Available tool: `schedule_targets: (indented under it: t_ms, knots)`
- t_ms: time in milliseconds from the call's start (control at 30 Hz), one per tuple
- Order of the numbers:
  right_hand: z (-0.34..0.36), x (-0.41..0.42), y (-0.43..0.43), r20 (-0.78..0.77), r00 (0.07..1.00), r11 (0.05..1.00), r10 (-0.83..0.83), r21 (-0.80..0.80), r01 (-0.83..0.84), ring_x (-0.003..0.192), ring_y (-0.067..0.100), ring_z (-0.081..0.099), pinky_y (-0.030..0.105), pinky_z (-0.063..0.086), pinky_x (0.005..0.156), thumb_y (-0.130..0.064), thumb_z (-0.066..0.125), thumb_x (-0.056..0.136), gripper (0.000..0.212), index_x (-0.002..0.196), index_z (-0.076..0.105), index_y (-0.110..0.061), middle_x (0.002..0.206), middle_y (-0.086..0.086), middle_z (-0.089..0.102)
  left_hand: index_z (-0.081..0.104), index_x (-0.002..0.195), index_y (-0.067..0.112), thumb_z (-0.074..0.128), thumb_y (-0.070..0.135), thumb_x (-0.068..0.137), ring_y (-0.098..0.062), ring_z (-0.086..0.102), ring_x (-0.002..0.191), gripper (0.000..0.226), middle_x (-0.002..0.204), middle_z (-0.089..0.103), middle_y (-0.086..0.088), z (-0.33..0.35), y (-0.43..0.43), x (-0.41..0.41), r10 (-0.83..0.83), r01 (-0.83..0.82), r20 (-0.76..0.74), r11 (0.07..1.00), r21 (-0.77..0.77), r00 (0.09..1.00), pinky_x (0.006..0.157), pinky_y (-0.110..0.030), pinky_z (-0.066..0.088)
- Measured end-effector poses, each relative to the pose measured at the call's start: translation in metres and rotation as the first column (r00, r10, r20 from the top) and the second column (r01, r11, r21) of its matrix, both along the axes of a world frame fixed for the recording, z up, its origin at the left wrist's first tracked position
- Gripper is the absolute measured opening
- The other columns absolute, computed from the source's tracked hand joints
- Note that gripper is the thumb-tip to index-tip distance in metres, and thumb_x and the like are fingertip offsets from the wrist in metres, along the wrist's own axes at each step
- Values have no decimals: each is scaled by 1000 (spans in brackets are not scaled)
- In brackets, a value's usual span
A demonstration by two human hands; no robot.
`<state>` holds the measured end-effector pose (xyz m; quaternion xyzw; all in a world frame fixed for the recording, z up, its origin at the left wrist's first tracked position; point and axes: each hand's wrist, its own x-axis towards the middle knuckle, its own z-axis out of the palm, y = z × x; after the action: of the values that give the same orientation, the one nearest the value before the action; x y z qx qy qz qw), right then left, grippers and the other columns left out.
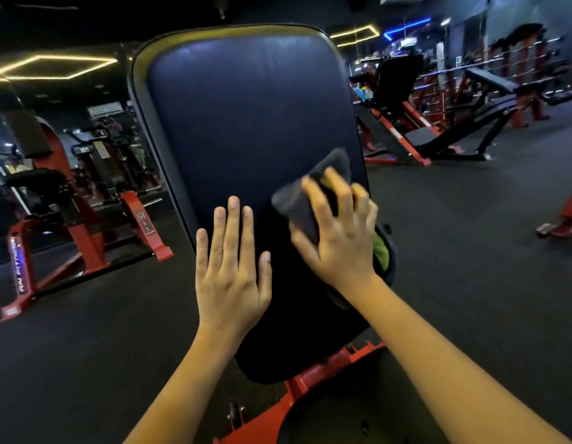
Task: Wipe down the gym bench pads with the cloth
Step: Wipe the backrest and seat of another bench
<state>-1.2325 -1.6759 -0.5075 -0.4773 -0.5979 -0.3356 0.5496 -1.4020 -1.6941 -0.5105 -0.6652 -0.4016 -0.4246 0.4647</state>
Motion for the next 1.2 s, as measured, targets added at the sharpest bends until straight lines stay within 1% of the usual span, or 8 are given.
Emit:
schedule_targets:
  t_ms: [100,267,467,567,767,967,1033,1200]
  knots:
    - [-42,19,-5,103,995,1000,12,-1,-12,112,36,41,53,41,85,-55,42,89,53,132,42,-25,140,9,34,31,144,0,42,29,95,-23,12,145,58,152,25,-15,-1,0,0,-9,9,10,1000,-6,1000,119,-41,8]
    - [47,14,5,-513,855,978,-81,-207,-32,119,42,37,60,37,92,-55,29,83,67,139,38,-19,138,19,35,33,143,-1,41,28,95,-24,13,145,56,151,26,-16,-1,-1,2,0,0,12,1000,-3,1000,119,-42,8]
    - [14,-18,-8,-51,999,1000,-5,17,5,116,39,46,53,38,90,-54,47,89,56,139,47,-29,145,7,43,35,143,-1,41,28,95,-23,14,145,56,151,28,-16,2,-1,-3,-39,39,-8,999,-12,999,119,-41,9]
    - [-39,2,-12,13,1000,1000,-7,22,7,119,36,48,53,42,89,-57,46,92,51,138,45,-35,147,2,43,36,142,1,42,27,95,-21,11,145,53,150,30,-13,-4,-4,-13,-90,90,-14,995,-39,996,119,-38,10]
    - [21,-29,-7,-498,865,995,-66,-101,18,116,41,48,59,43,85,-51,45,91,54,139,48,-25,144,9,45,30,144,6,39,31,96,-20,9,146,54,156,16,-4,-18,-9,-37,-81,78,-46,995,-67,996,119,-36,10]
    - [-13,-73,-30,100,995,999,28,32,-32,117,37,45,54,37,92,-54,40,94,53,141,40,-29,149,6,35,29,142,2,32,31,99,-17,7,146,52,155,17,-10,-33,-12,-59,-115,110,-58,990,-84,992,119,-34,11]
    - [-36,-57,-30,139,989,999,40,20,-43,115,37,46,52,39,90,-54,39,94,52,140,39,-29,148,5,34,21,148,5,32,32,100,-18,9,146,56,159,8,-7,-44,-15,-64,-124,117,-54,987,-108,991,119,-33,12]
    - [-7,-55,-21,-425,904,996,-42,-90,4,115,39,42,57,39,85,-47,44,92,52,138,34,-24,144,13,41,19,147,3,37,32,97,-18,10,146,60,155,16,-6,-53,-23,-67,-130,129,2,976,-178,991,119,-33,14]
